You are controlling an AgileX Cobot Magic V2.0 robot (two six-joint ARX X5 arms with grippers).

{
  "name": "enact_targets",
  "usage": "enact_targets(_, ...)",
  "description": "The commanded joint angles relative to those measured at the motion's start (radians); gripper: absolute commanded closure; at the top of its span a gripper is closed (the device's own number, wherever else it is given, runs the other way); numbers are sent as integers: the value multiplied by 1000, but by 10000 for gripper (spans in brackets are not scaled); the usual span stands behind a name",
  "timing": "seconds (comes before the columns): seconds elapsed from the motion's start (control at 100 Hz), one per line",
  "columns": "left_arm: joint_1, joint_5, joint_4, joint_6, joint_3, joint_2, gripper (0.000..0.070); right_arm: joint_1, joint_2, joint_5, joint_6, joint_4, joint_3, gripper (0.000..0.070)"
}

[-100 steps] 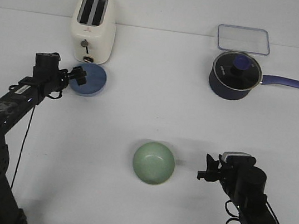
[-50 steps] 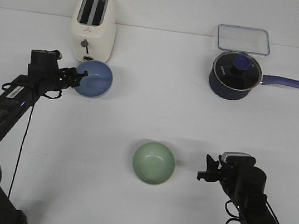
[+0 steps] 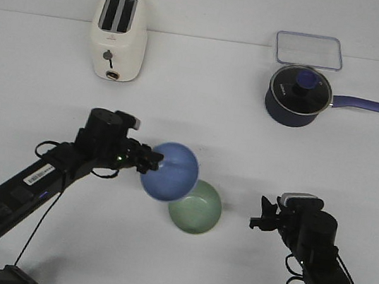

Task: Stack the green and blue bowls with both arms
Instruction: 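Grasp the blue bowl and lower it onto the green bowl, then open the left gripper and withdraw it from the blue bowl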

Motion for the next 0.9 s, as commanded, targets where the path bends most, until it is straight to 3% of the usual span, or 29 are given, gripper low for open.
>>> enact_targets(0.0,-53,4,39,-18,3,12,686,3,5,0,-5,6,2,424)
enact_targets(0.09,-122,-7,68,-25,3,37,686,3,5,0,-5,7,3,424)
enact_targets(0.2,-175,-84,90,-23,3,70,686,3,5,0,-4,9,3,423)
enact_targets(0.32,-201,-86,120,-16,3,100,674,3,5,0,-5,9,3,424)
enact_targets(0.36,-204,-86,119,-11,3,105,620,3,5,0,-4,10,3,423)
enact_targets(0.45,-204,-87,116,-9,3,107,395,3,5,0,-4,10,2,424)
enact_targets(0.5,-198,-86,113,-8,6,101,340,2,5,0,-5,10,3,424)
enact_targets(0.68,-117,-89,78,23,7,-4,354,2,3,1,-7,27,3,425)
enact_targets(0.74,-77,-114,53,50,7,-66,385,2,-4,5,-13,29,3,466)
enact_targets(0.79,-40,-156,24,83,7,-124,483,1,-13,6,-13,29,3,565)
enact_targets(0.83,-10,-209,-5,115,7,-173,625,-1,-28,6,-15,28,2,682)
enact_targets(0.85,4,-239,-23,131,6,-198,700,-3,-38,6,-18,28,2,700)
enact_targets(0.89,33,-309,-58,164,6,-248,683,-5,-64,8,-24,31,1,700)
